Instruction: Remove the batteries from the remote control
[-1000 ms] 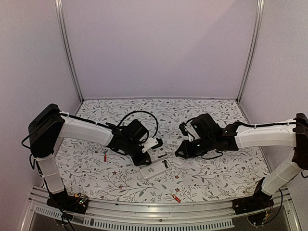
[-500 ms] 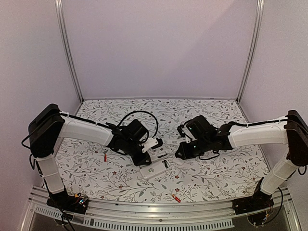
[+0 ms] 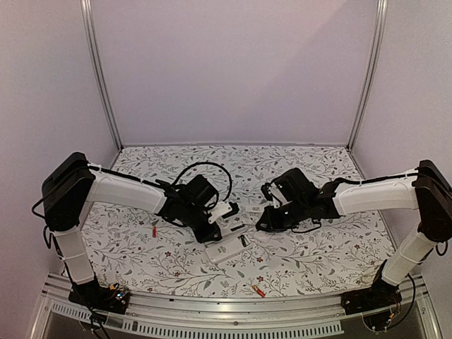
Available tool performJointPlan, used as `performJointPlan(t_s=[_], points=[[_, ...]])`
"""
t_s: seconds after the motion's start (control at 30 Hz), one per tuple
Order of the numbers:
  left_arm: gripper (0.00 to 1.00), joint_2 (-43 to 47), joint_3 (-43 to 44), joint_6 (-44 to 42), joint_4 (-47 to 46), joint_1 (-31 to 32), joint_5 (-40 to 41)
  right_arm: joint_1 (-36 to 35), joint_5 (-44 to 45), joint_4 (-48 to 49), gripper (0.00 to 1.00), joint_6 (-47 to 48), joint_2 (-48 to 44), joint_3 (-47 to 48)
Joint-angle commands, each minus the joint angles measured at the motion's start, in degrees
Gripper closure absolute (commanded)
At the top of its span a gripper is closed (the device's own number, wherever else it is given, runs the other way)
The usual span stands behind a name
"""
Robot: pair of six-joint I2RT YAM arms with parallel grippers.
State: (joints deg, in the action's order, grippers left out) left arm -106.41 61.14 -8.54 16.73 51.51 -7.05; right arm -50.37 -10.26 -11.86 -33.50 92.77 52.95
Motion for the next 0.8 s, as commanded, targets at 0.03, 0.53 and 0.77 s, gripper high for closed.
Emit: performJointPlan(t_s=[0.03, 0.53, 0.77], points=[[0.90, -2.13, 0.64, -0.33, 0.34, 0.72, 1.47, 0.41, -14.13, 7.96, 1.00, -5.33, -0.65, -3.03], [0.91, -3.35, 1.96, 1.12, 1.44, -0.62, 5.24, 1.32, -17.70, 10.46, 1.00, -7.23, -10.71, -6.34], [0.91, -3.41, 2.19, 1.35, 1.43, -1.19, 5.58, 1.49, -13.00, 7.34, 1.00, -6.49, -10.21, -7.08]])
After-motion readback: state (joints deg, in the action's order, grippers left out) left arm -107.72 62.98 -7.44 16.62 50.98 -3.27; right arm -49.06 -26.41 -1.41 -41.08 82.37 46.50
